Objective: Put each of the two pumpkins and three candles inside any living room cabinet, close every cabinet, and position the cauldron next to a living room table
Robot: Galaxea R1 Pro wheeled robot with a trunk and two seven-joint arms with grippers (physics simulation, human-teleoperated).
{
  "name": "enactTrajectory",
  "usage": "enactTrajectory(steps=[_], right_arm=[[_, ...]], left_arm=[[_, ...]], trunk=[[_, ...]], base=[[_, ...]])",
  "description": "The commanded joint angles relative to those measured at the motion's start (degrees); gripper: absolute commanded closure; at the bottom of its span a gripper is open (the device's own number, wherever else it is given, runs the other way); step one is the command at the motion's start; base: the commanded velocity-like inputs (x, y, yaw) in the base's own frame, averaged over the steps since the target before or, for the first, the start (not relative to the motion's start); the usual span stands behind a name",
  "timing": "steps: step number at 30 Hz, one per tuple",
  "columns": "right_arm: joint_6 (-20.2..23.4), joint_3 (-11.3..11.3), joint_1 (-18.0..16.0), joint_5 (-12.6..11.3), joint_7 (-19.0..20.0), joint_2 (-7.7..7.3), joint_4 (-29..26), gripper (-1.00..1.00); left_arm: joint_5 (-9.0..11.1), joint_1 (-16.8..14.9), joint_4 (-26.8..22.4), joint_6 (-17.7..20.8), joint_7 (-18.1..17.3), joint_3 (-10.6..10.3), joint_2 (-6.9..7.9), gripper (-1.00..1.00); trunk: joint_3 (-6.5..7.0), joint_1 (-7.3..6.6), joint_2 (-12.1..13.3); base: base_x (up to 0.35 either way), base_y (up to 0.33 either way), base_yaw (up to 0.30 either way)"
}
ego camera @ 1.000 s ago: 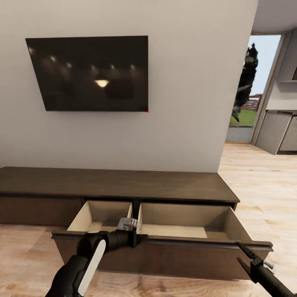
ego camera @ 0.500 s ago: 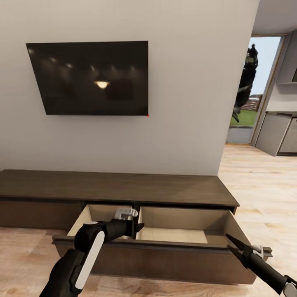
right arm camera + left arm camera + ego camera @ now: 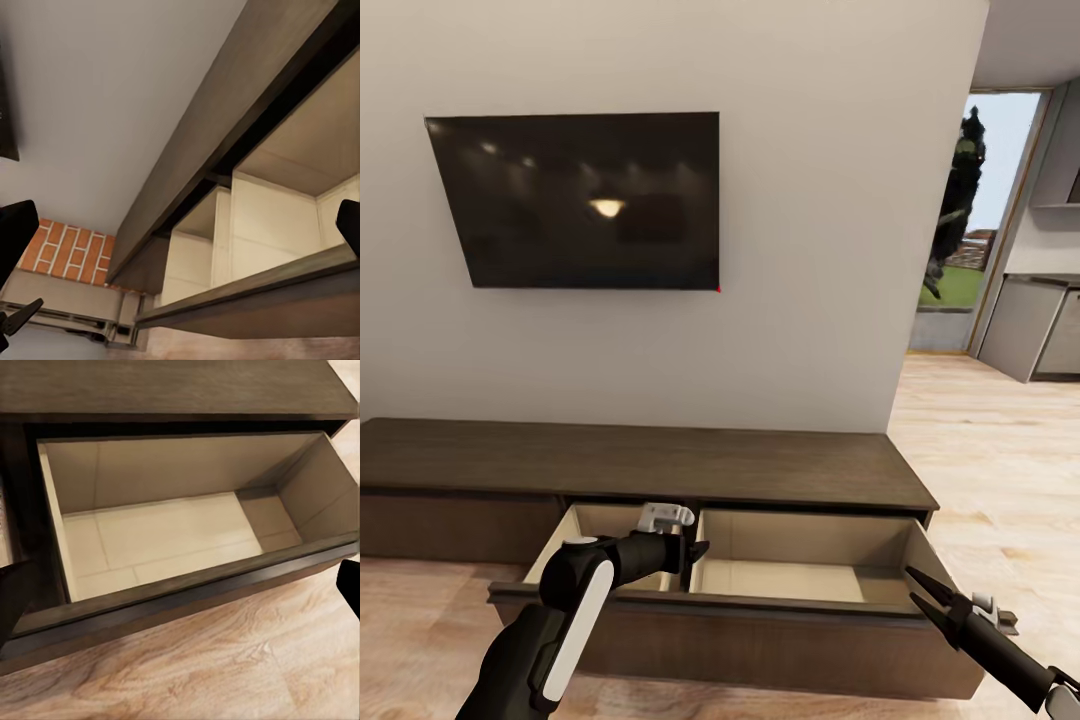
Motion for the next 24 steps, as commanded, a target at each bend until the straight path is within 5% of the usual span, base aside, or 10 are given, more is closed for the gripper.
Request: enactTrajectory(steps=[1, 11, 24], right_arm=[[0.48, -0.09, -0.04, -0.21, 0.11, 0.0, 0.03, -1.0], [0.52, -0.06, -0.03, -0.2, 1.25, -0.01, 0.03, -1.0], [0.57, 0.28, -0.02, -0.2, 1.43, 0.08, 0.03, -1.0]], left_arm=[[-0.18, -0.03, -0.03, 0.24, -0.24, 0.05, -0.02, -1.0], [-0.24, 0.04, -0.03, -0.05, -0.14, 0.1, -0.02, -1.0], [-0.24, 0.09, -0.03, -0.41, 1.93, 0.14, -0.02, -1.0]], trunk=[[0.12, -0.24, 0.39], [1.96, -2.43, 4.4], [3.41, -4.19, 7.61]], base=[[0.0, 0.0, 0.0], [0.0, 0.0, 0.019], [0.0, 0.0, 0.251]])
